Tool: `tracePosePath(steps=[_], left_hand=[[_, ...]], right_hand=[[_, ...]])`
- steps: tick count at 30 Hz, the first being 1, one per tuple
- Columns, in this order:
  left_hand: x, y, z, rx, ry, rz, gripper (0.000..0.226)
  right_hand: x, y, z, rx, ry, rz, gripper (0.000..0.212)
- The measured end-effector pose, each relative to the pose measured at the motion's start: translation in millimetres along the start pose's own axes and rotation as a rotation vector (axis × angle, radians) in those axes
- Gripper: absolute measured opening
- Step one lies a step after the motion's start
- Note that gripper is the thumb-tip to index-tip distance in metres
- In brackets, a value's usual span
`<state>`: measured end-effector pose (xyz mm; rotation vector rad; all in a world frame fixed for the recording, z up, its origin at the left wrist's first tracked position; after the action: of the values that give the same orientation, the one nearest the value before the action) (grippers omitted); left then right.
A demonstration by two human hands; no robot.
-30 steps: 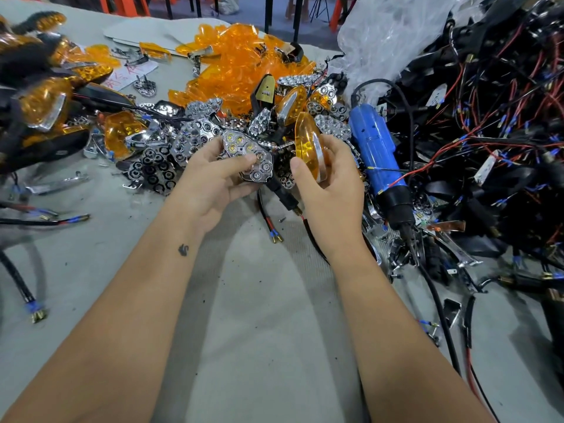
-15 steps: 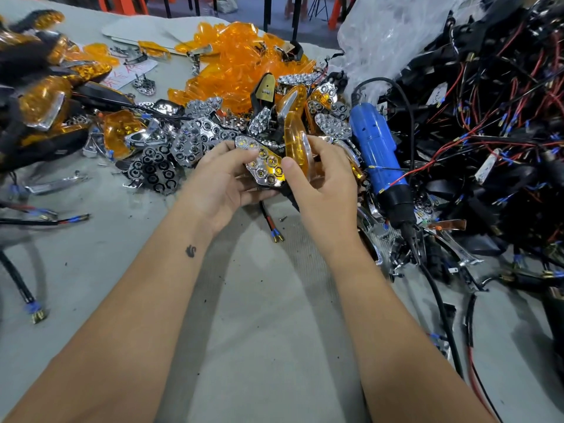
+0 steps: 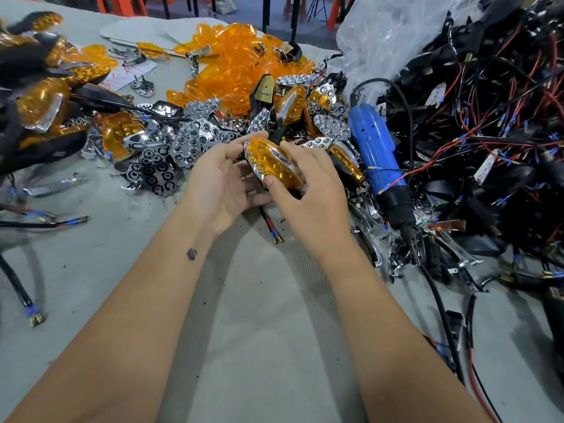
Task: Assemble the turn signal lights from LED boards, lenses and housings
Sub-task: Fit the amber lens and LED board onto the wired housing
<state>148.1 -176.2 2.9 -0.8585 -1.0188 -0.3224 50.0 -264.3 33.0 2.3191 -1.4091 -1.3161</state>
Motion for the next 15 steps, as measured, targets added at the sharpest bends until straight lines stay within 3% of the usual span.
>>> tracePosePath(steps=[15], left_hand=[[1.4, -3.8, 1.9, 0.003, -0.032, -0.039, 0.03]], right_hand=[[-7.1, 4.7, 1.0, 0.061, 0.069, 0.037, 0.046]])
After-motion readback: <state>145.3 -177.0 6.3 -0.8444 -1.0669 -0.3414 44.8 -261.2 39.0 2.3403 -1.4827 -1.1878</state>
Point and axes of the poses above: each hand's wrist, its own z-axis away from the middle knuckle, its own y-axis out of the back of the hand, x = y × z, the point moved 7 cm from there along -z, towards the middle knuckle, and after that the axes turned 12 degrees about y, right-handed, at the moved point
